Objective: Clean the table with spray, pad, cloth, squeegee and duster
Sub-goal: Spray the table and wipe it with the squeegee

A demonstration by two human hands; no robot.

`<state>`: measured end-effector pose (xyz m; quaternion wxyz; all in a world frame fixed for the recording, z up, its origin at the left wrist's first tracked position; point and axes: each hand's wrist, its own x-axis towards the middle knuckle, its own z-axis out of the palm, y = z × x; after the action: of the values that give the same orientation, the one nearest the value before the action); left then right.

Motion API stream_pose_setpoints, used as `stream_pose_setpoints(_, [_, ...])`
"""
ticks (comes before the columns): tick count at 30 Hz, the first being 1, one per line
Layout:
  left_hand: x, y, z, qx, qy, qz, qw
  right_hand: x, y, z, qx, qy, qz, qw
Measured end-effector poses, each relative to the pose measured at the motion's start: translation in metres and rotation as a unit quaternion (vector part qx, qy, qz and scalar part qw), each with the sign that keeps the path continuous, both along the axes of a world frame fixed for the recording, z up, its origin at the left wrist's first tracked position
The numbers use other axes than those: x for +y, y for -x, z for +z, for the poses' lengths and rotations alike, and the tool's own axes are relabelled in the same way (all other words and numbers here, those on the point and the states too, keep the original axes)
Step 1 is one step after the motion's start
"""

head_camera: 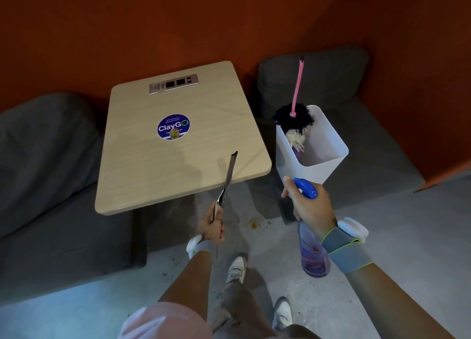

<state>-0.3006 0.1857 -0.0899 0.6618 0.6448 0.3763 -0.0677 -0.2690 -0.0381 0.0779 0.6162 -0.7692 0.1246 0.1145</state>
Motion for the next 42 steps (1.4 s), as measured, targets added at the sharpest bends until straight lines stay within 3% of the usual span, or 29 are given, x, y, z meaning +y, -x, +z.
stream_pose_setpoints(13, [-0.057, -0.028, 0.004, 0.003, 0.034, -0.056, 0.998, -0.041, 0.008, -0.001, -0.018, 0.037, -0.063, 0.997])
stream_pose_setpoints(18, [-0.047, -0.008, 0.006, 0.001, 0.074, 0.001, 0.997, -0.037, 0.006, 0.000, -0.016, 0.022, -0.060, 0.998])
stream_pose_setpoints(24, [0.019, 0.050, -0.005, 0.021, 0.052, 0.146, 0.988, -0.017, -0.001, 0.002, -0.014, 0.028, -0.013, 0.999])
stream_pose_setpoints(28, [0.051, 0.065, -0.010, 0.022, 0.043, 0.190, 0.981, 0.002, -0.005, 0.000, -0.017, 0.023, 0.022, 0.999])
stream_pose_setpoints(42, [0.041, 0.038, -0.016, 0.044, 0.065, 0.123, 0.989, 0.007, -0.005, -0.004, -0.002, 0.027, 0.015, 1.000])
